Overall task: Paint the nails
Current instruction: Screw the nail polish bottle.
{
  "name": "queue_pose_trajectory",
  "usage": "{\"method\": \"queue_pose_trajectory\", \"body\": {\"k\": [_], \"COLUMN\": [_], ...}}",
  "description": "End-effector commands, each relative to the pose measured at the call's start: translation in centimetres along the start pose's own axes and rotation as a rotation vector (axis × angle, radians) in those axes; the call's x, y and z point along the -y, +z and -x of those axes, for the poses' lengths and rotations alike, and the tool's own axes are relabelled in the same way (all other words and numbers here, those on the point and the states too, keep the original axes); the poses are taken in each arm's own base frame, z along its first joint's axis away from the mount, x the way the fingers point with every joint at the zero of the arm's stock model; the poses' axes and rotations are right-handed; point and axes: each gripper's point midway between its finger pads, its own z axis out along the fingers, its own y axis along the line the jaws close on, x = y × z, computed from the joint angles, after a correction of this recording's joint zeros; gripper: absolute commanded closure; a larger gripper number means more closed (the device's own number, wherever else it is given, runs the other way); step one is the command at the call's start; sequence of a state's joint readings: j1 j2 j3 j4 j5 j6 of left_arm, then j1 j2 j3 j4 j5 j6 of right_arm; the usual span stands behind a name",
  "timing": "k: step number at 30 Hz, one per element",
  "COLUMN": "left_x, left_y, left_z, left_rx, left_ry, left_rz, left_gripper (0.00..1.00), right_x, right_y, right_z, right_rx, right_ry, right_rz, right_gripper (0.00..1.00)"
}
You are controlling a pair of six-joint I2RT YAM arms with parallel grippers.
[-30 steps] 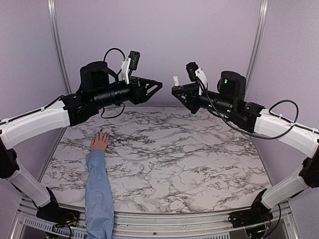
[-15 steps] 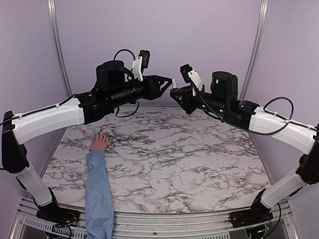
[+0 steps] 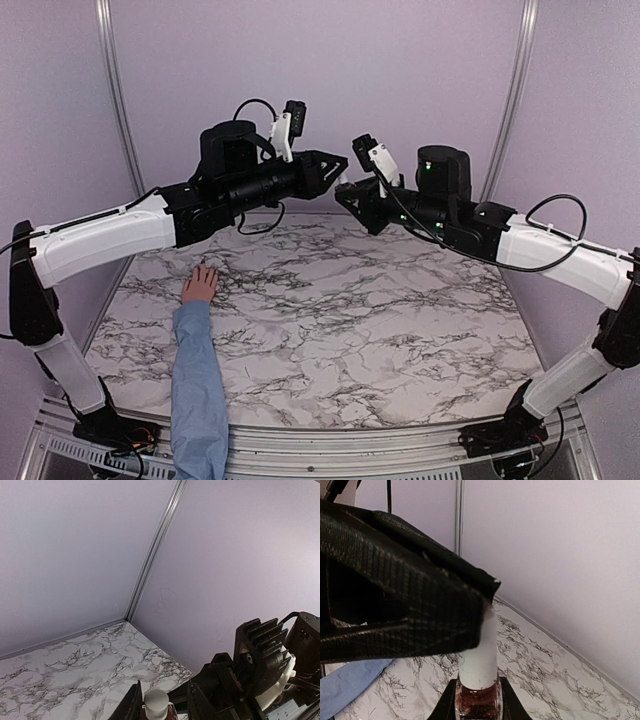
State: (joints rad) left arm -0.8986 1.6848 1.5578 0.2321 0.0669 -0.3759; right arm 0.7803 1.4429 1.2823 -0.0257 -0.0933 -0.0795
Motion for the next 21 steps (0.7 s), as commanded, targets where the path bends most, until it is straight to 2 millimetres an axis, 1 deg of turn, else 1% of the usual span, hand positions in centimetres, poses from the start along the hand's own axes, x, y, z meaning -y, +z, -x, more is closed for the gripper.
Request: {"method": "queue_pose_trajectory", "body": {"k": [1,8,15,19,21], "left_x": [0.5,0.3,0.5,1.2,1.7], "left_y": [0.4,0.5,0.2,0.0,-0.3], "left_z": [0.2,-0.5,-0.5,-1.3,-1.7], "left_rx": [-0.005,-0.034,-0.033,-0.06,-0.079], "left_ry": [0.005,0.004,0.011,0.021,0.046], "left_rz": [-0.013,-0.003,-0.014,-0.064,-0.099], "left_gripper": [0.71,0.75,0.93,0.99,1.0], "right_x": [-0.3,-0.6,-1.2,-2.0,-2.4], "right_y": [-0.3,-0.4,-0.5,-0.8,-1.0], "right_z": [2.7,3.3,3.4,4.4,5.1], "right_rx": [0.054,0.062,0.07,0.102,0.117], "right_ry": [-0.019,-0.031,-0.041,-0.047,-0.044], "right_rz": [0.009,0.021,0.057,0.103,0.129], "right_gripper": [1.0,1.0,1.0,1.0,1.0]}}
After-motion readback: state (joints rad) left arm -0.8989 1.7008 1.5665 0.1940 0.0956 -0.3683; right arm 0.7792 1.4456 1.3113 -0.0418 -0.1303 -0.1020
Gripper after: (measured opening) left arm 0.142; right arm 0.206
